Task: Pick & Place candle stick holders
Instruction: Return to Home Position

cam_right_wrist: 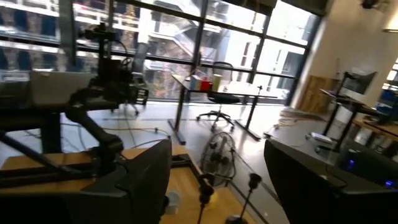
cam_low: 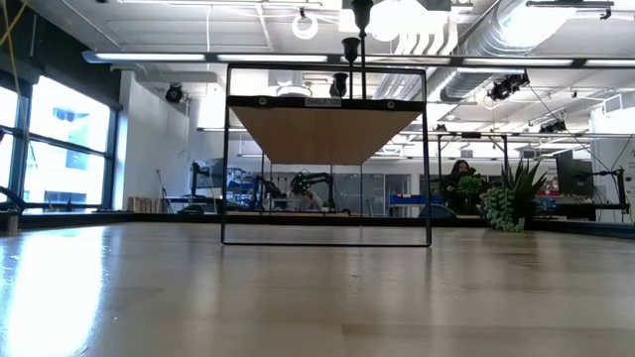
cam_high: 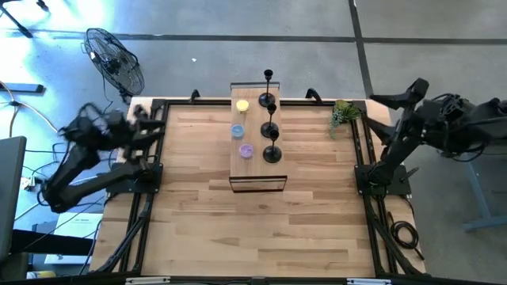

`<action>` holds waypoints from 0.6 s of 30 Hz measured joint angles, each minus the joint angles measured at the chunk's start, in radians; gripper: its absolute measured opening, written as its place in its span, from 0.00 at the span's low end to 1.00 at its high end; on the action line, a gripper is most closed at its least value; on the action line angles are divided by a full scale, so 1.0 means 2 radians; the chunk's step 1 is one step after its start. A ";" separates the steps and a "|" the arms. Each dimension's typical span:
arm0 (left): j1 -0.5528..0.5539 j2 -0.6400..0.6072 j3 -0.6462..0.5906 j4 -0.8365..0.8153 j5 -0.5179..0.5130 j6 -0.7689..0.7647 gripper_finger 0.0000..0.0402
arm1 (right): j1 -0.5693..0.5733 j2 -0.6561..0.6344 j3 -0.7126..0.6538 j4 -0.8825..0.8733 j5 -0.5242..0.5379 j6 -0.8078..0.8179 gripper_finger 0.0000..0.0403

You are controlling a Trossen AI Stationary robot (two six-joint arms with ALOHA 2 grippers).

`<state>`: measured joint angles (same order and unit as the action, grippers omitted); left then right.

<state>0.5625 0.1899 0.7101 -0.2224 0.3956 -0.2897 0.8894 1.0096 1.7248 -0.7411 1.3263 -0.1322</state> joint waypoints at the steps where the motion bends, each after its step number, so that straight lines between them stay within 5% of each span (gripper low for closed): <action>1: 0.000 -0.021 0.000 -0.020 -0.019 0.002 0.36 | 0.000 0.000 0.000 -0.002 -0.009 0.000 0.62; 8: 0.000 -0.093 0.000 -0.146 -0.074 0.003 0.03 | 0.000 0.001 0.000 -0.003 -0.026 -0.018 0.46; 15: 0.000 -0.089 -0.070 -0.117 -0.056 -0.006 0.01 | 0.001 -0.023 0.001 0.047 -0.020 -0.099 0.07; 18: 0.000 -0.091 -0.136 -0.027 -0.045 -0.031 0.01 | 0.001 -0.046 0.001 0.047 -0.020 -0.120 0.03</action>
<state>0.5629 0.0082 0.4376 -0.2755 0.3050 -0.3516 0.8906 0.9185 1.7269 -0.6466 1.2871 -0.3726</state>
